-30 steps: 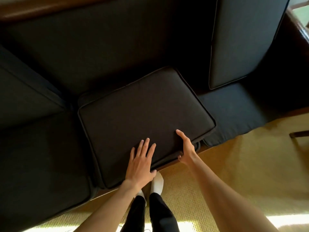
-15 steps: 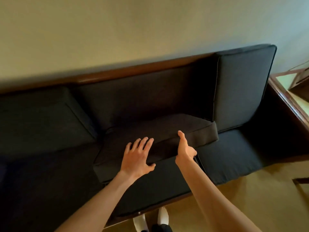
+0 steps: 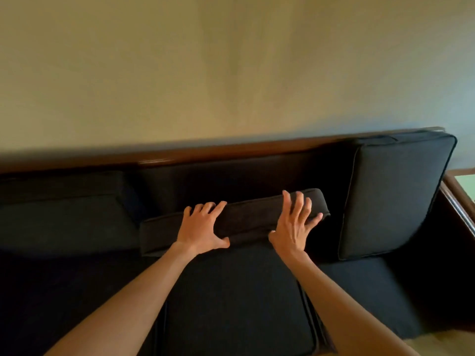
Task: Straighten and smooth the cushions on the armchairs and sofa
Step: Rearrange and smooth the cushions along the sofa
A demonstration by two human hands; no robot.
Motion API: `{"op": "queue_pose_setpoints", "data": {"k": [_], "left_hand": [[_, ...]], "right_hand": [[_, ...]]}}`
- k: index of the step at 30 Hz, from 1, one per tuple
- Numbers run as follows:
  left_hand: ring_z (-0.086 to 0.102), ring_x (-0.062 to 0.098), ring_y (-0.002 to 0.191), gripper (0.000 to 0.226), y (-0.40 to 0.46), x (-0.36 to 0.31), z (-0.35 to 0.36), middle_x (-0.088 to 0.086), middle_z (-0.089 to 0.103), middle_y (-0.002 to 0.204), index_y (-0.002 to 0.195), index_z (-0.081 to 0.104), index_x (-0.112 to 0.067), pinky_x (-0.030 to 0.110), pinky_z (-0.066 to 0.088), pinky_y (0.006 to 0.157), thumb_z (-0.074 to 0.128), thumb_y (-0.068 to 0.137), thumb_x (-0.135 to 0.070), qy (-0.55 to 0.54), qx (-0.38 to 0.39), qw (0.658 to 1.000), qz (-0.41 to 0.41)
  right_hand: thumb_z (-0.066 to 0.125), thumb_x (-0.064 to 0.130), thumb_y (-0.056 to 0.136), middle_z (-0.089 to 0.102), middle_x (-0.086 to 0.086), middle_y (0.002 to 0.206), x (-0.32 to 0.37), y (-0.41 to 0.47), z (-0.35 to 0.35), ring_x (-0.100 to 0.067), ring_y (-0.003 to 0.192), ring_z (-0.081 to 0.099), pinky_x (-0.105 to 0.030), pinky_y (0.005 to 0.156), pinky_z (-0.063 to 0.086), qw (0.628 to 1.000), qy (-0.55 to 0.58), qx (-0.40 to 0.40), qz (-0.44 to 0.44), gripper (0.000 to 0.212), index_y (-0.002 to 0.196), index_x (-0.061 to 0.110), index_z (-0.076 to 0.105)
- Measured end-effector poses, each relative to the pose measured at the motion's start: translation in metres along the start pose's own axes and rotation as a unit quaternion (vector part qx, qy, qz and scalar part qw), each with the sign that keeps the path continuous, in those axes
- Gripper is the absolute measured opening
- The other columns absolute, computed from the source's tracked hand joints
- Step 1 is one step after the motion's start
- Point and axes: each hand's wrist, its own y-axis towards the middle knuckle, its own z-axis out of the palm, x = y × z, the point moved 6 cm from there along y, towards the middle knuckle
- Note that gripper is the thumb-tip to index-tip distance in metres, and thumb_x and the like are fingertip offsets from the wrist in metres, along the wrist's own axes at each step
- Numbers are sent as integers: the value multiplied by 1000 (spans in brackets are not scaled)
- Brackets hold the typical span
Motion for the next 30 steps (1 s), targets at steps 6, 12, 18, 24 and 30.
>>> {"op": "queue_pose_setpoints", "data": {"k": [6,12,18,24,30], "left_hand": [[22,28,145,120,12,11,2,4,29,154,154,6,-34,56,15,118,69,59,-71,30,-4,999,-12],[37,28,134,112,28,35,-11,6,41,141,149,16,-31,56,24,114,86,61,-35,84,17,992,-92],[42,26,131,100,48,53,-41,2,45,138,147,27,-30,55,29,110,82,63,-31,90,2,994,-55],[40,27,132,101,57,78,-41,2,43,140,148,24,-32,55,29,110,81,65,-31,91,28,993,-76],[40,27,133,101,67,95,-40,3,44,141,149,23,-32,54,29,111,81,66,-33,85,28,993,-77]], "right_hand": [[86,40,63,-6,-4,165,14,59,14,-32,150,-17,-75,106,-11,957,-152,117,-216,121,154,20,8],[85,46,60,38,-1,147,37,84,1,-30,138,32,-65,115,14,938,-157,109,-290,114,149,21,19],[83,48,60,40,0,145,52,94,-9,-31,136,34,-61,109,27,941,-128,117,-289,110,148,24,22],[83,47,63,38,-2,148,78,103,-2,-32,138,32,-63,110,26,940,-114,138,-291,109,150,24,20],[82,47,64,36,-3,149,91,118,6,-32,140,30,-64,112,22,939,-106,141,-295,109,150,25,18]]}}
